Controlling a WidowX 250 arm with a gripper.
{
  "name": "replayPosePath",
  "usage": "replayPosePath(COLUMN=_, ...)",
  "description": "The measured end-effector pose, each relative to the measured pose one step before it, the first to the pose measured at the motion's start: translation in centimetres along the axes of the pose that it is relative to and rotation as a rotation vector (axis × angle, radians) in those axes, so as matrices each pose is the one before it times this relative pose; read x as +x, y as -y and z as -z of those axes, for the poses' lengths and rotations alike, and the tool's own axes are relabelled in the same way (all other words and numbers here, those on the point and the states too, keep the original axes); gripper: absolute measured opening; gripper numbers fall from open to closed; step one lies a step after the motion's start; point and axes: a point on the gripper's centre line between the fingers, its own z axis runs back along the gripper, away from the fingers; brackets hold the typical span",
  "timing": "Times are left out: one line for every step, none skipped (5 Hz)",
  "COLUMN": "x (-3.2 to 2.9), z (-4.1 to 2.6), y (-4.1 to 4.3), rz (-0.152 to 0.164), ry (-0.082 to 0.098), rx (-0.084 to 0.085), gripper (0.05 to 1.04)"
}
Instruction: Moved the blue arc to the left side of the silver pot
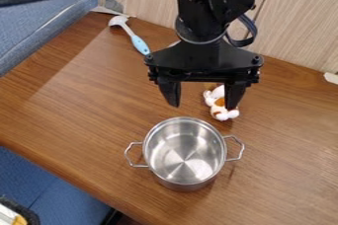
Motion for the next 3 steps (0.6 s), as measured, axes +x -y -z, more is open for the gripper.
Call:
replayPosePath(x=-0.190, z=0.565, y=-0.083, rz=0.0043, ry=-0.0174, rx=0.0168, gripper=1.000)
replayPosePath(x=2.041, z=1.511, y=-0.265, rz=-0.0048, ry=-0.0084, rx=0.0559, gripper=1.000)
replayPosePath(x=2.573, z=1.405, y=1.114, rz=-0.0021, ry=0.0090, rx=-0.0016, gripper=1.000)
